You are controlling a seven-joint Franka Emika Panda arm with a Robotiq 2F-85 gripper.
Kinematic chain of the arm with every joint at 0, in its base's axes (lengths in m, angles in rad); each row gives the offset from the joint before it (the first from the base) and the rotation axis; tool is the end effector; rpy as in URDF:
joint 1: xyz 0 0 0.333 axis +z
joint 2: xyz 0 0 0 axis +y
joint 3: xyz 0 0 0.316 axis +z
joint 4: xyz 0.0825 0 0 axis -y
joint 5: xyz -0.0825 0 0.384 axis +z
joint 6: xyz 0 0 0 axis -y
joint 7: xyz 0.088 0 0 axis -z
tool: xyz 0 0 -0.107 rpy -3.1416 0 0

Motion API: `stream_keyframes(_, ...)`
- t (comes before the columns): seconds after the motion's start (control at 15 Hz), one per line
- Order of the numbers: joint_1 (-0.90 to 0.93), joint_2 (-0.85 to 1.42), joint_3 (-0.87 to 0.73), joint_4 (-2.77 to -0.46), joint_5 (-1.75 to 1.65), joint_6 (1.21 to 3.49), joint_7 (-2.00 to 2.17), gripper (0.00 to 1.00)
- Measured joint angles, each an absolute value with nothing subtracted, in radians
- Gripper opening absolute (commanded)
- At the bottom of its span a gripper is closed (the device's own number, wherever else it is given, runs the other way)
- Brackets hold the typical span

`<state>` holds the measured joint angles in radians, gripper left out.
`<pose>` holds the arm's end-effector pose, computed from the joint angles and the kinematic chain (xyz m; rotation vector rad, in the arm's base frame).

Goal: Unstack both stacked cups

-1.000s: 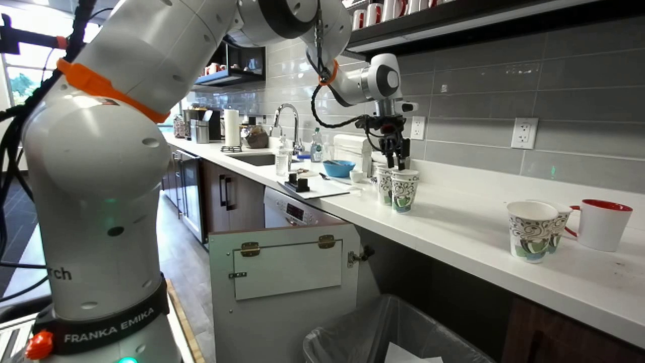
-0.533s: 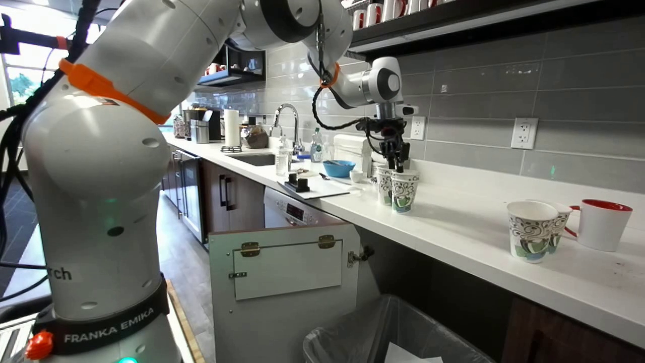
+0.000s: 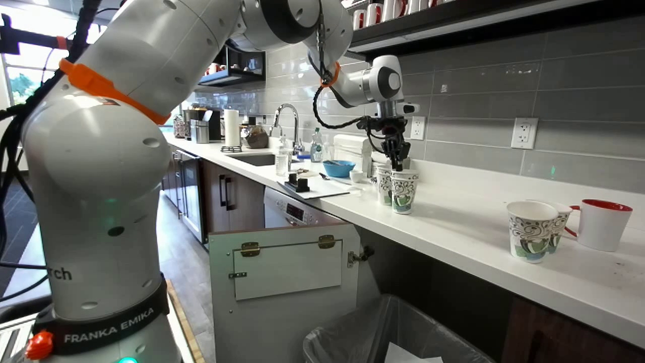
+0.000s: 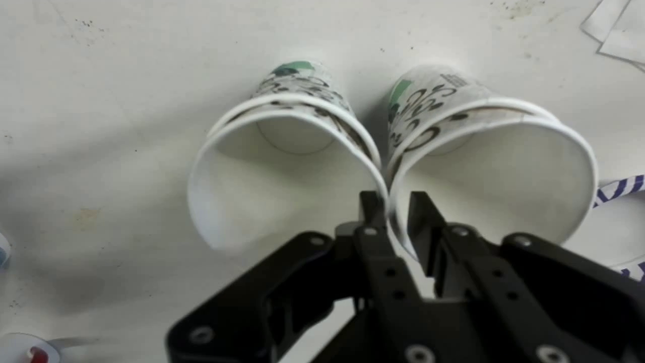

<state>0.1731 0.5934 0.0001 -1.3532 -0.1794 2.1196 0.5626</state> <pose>0.7283 0.1192 0.3951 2.9995 -0.4670 0.3335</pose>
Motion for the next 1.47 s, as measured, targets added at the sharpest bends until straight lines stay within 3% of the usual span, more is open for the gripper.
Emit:
stream_keyframes(0.93, 0.188, 0.591, -0.009, -1.335, -0.179, 2.12, 0.563, 0.01)
stream_keyframes(1.0, 0.189, 0.59, -0.01, -1.334, -0.179, 2.12, 0.563, 0.05)
stream_keyframes(1.47, 0.192, 0.583, -0.014, -1.333, -0.171, 2.119, 0.574, 0.01)
